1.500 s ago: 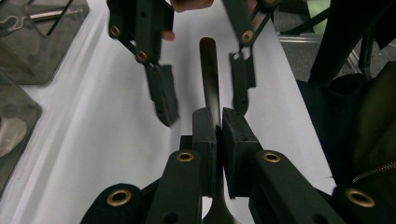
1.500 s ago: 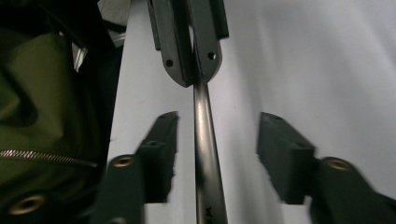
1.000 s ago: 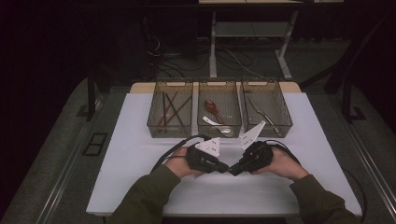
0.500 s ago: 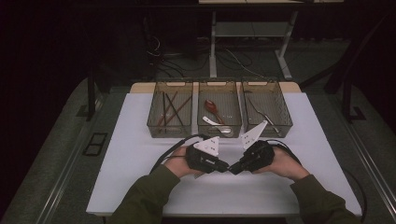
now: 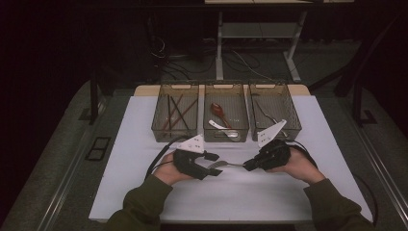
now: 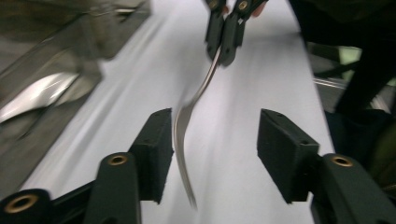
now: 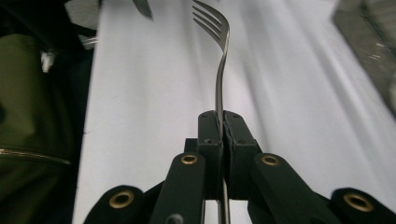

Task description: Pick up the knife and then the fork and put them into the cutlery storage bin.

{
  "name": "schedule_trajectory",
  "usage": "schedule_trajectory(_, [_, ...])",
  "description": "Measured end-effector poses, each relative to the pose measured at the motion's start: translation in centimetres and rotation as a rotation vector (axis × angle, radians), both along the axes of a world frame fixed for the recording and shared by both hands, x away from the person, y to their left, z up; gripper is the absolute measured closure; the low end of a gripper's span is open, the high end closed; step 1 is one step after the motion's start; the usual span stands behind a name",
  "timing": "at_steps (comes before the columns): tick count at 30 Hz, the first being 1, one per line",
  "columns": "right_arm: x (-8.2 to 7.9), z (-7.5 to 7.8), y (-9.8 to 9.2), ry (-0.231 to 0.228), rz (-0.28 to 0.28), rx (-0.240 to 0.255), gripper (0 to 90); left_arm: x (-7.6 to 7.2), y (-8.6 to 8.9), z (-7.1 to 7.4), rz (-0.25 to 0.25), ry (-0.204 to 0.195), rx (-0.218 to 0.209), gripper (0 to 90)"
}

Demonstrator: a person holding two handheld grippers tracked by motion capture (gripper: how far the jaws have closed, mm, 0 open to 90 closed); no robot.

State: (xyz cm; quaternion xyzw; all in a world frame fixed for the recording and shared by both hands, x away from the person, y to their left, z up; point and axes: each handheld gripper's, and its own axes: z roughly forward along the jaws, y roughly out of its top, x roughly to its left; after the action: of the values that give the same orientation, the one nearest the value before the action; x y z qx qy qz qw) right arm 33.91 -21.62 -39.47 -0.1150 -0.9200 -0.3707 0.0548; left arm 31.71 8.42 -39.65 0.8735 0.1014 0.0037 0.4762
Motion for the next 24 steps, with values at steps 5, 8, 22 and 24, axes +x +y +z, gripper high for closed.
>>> schedule_trajectory(5, [0.5,0.2,-1.4,-0.028,-0.063,-0.010,86.3,-0.7,2.6,-0.7,0.123,0.020,-0.026,34.0])
schedule_trajectory(8, [0.7,0.5,-2.1,-0.037,-0.116,-0.008,86.3,-1.4,4.0,-1.3,0.206,0.014,-0.013,26.6])
schedule_trajectory(22, [1.8,2.4,-5.3,-0.081,-0.332,0.042,86.3,-3.9,7.3,-3.4,0.429,0.029,0.009,1.4])
schedule_trajectory(24, [2.2,2.7,-5.8,-0.086,-0.367,0.050,86.3,-3.9,7.4,-3.5,0.439,0.032,0.016,0.0])
